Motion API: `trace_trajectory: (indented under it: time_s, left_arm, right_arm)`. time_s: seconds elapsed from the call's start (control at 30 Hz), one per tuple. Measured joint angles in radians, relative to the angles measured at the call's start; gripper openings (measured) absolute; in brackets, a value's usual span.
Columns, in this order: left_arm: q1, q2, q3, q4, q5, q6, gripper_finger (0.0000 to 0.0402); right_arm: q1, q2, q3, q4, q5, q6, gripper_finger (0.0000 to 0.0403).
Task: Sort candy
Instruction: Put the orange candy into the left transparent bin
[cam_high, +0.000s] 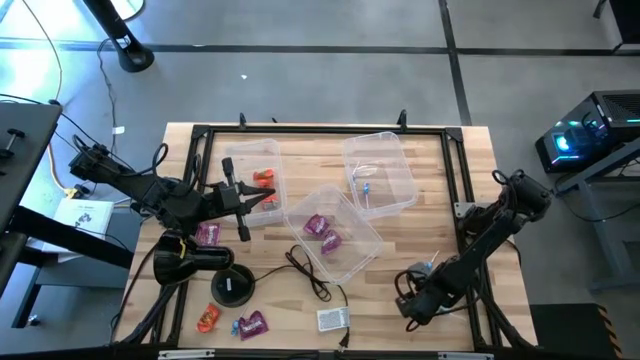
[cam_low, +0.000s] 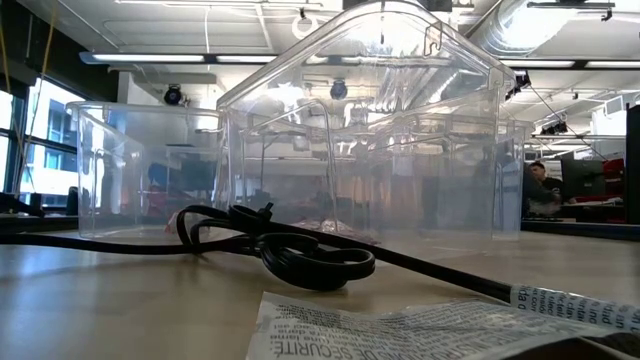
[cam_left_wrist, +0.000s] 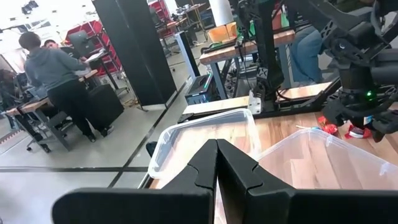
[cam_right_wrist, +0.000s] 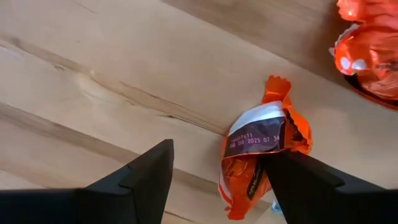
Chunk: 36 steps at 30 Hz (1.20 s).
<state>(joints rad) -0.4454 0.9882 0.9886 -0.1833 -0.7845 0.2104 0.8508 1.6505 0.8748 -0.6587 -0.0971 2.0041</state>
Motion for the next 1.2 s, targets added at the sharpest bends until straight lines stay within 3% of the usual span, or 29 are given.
trace_trajectory:
  time_s: [0.13,0.3,0.4,0.53,0.63,0.77,1.0,1.2]
  left_arm:
    - [0.000,0.000,0.000,0.000,0.000,0.000,0.0000]
    - [0.000,0.000,0.000,0.000,0.000,0.000,0.0000]
    - [0.000,0.000,0.000,0.000,-0.001,0.000,0.0000]
    - [0.000,0.000,0.000,0.000,-0.003,0.000,0.0000]
    - [0.000,0.000,0.000,0.000,-0.003,0.000,0.0000]
    - [0.000,0.000,0.000,-0.017,-0.004,-0.005,0.0000]
    - [0.000,0.000,0.000,-0.083,-0.005,-0.053,0.0000]
    - [0.000,0.000,0.000,-0.083,-0.005,-0.053,0.0000]
  right_arm:
    - [-0.018,0.007,0.042,-0.048,0.062,-0.116,0.0180]
    - [-0.042,0.008,0.167,-0.249,0.152,-0.187,0.0028]
    - [-0.055,0.008,0.276,-0.367,0.186,-0.232,0.0017]
    - [-0.060,0.008,0.425,-0.513,0.316,-0.276,0.0002]
    - [-0.059,0.005,0.497,-0.601,0.388,-0.258,0.0011]
    - [-0.059,0.005,0.480,-0.624,0.425,-0.258,0.0022]
    - [-0.051,0.006,0.257,-0.515,0.282,-0.210,0.0091]
    - [-0.037,0.006,0.131,-0.390,0.235,-0.191,0.0173]
